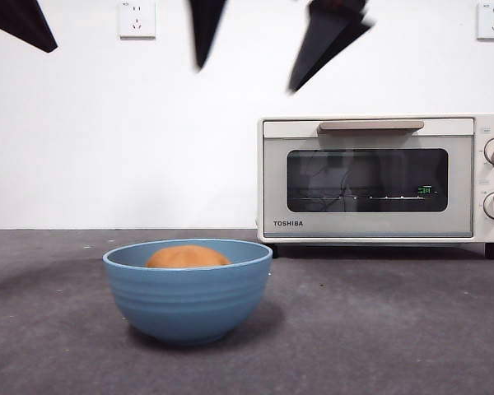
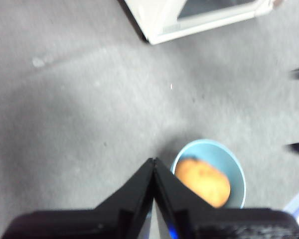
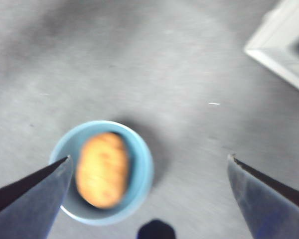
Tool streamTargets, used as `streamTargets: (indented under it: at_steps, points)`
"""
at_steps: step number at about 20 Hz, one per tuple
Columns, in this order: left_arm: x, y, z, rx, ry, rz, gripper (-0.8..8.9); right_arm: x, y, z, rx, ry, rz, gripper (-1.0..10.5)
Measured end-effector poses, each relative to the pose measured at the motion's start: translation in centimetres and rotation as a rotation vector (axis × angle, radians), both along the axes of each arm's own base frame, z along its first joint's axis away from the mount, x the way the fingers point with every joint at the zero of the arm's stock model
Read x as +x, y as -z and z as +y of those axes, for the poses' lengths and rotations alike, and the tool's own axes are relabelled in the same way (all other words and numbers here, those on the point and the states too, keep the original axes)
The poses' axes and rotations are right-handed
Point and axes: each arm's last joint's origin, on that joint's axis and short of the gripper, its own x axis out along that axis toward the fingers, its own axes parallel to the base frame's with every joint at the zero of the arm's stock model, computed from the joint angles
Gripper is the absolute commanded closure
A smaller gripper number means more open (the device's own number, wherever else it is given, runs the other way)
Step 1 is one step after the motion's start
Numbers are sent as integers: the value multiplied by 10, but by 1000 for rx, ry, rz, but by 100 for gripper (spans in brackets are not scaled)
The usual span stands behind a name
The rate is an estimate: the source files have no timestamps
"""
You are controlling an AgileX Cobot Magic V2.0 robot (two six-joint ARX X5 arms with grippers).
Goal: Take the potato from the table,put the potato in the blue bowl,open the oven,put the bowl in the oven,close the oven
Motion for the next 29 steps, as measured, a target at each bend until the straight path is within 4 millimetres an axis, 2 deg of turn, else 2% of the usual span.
streamTargets:
  at_steps: [2, 3, 7, 12, 15, 18, 21, 25, 29]
  points:
    - [1, -2, -2, -17, 0, -19, 819, -4, -17, -20, 14, 24, -37, 892]
    - [2, -3, -4, -32, 13, -34, 819, -7, -26, -32, 20, 51, -69, 924]
    - [20, -4, -18, -152, 141, -99, 819, -18, -57, -87, 8, 196, -173, 932]
    - [58, 26, -48, -198, 166, 19, 819, -26, -71, -146, -52, 330, -191, 954]
    - [83, 26, -77, -199, 220, 54, 819, -35, -79, -175, -22, 370, -219, 954]
    - [104, 9, -108, -206, 283, 6, 819, -44, -70, -199, 4, 431, -251, 954]
    - [120, 0, -133, -203, 318, -36, 819, -49, -51, -214, 13, 494, -250, 954]
    - [143, -5, -166, -184, 368, -98, 819, -53, -17, -230, 53, 574, -193, 954]
    - [159, -5, -196, -140, 408, -185, 819, -53, 11, -242, 180, 620, -125, 954]
